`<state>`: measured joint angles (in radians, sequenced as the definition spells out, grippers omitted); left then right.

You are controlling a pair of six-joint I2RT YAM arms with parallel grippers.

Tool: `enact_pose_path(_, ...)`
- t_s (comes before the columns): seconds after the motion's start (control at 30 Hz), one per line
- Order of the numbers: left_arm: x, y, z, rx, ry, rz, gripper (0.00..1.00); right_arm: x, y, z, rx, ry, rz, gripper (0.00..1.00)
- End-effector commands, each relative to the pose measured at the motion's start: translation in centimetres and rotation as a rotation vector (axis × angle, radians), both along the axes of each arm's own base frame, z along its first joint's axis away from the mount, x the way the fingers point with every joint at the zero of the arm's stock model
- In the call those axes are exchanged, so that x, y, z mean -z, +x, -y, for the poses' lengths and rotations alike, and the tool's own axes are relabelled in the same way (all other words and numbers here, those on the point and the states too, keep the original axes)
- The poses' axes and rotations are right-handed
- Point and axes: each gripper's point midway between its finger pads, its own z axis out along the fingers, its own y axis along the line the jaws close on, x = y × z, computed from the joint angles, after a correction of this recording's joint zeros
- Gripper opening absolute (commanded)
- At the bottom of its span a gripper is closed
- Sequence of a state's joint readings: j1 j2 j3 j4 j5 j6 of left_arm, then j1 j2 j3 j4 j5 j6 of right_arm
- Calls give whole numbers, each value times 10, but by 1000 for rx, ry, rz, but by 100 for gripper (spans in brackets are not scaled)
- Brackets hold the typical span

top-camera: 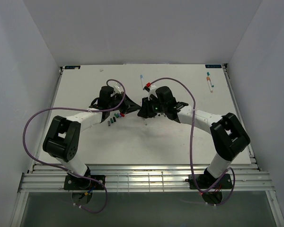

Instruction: Open the pen caps

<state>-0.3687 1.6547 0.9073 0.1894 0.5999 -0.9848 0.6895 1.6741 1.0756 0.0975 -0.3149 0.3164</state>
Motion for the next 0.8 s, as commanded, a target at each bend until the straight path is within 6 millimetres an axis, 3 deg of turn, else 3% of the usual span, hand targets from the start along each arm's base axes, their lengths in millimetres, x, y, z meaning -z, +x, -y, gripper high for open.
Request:
enact_pose_path(0.0, -28, -3, 1, 21, -30, 75, 0, -7, 1, -9, -37, 18, 8, 32)
enact_pose_path(0.07, -29, -3, 2, 22, -33, 75, 0, -4, 0, -10, -46, 16, 0, 29)
enact_pose_path(0.13, -31, -1, 2, 20, -34, 81, 0, 1, -1, -11, -57, 7, -11, 11)
enact_pose_path(0.17, -31, 1, 2, 14, -28, 85, 0, 3, -2, -11, -58, 4, -16, 8)
enact_pose_path(0.27, -30, 8, -2, -9, 10, 96, 0, 3, -8, -11, -56, -7, -14, 8)
enact_pose_path(0.33, -35, 25, -8, -43, 76, 167, 0, 4, -18, -9, -56, -16, -23, 8)
enact_pose_path(0.4, -40, 37, -12, -51, 102, 228, 0, 17, -40, -7, -71, -41, -70, 8)
enact_pose_path(0.5, -47, 53, -23, -70, 83, 249, 0, 19, -76, -1, -94, -24, -95, 8)
enact_pose_path(0.63, -59, 65, -32, -119, 104, 296, 0, 29, -105, 8, -94, 8, -138, 8)
enact_pose_path(0.77, -66, 70, -44, -169, 123, 317, 0, 26, -105, 11, -86, 11, -123, 8)
